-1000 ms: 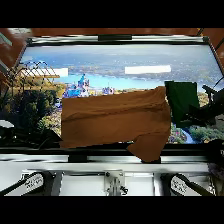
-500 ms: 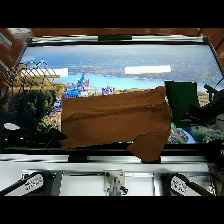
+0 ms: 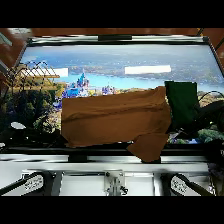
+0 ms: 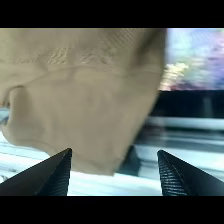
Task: Fold the shirts.
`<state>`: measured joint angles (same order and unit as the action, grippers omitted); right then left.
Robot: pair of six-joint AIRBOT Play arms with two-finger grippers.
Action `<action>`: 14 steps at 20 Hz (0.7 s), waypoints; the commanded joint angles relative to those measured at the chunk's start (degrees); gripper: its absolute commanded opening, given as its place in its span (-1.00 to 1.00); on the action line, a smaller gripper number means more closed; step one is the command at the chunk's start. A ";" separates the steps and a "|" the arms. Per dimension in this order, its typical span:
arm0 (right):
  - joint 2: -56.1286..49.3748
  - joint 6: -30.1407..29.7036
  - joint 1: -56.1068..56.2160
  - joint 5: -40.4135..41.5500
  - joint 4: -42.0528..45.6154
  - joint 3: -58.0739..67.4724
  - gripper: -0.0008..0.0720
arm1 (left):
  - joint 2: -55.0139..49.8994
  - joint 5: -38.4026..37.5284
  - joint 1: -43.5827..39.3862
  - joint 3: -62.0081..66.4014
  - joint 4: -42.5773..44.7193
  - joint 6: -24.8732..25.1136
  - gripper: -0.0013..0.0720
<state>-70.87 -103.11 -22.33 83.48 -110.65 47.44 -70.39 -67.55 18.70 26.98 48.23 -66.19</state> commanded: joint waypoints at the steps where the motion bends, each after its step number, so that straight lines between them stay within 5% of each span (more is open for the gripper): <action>1: 0.02 -1.57 -0.07 -7.10 -3.17 -7.58 0.77 | -0.02 -1.66 -0.13 0.07 -0.26 0.17 -0.87; 4: -0.02 -1.60 -0.07 -8.61 -2.89 -8.76 0.51 | -0.02 -1.70 -0.13 0.07 -0.28 0.15 -0.87; 14: -0.04 -1.77 -0.07 -12.87 -3.48 -10.10 0.51 | -0.02 -2.08 -0.13 0.07 -0.28 0.17 -0.87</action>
<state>-70.87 -104.84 -22.41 72.27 -113.86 38.33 -70.41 -69.49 18.59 27.00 47.97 -66.04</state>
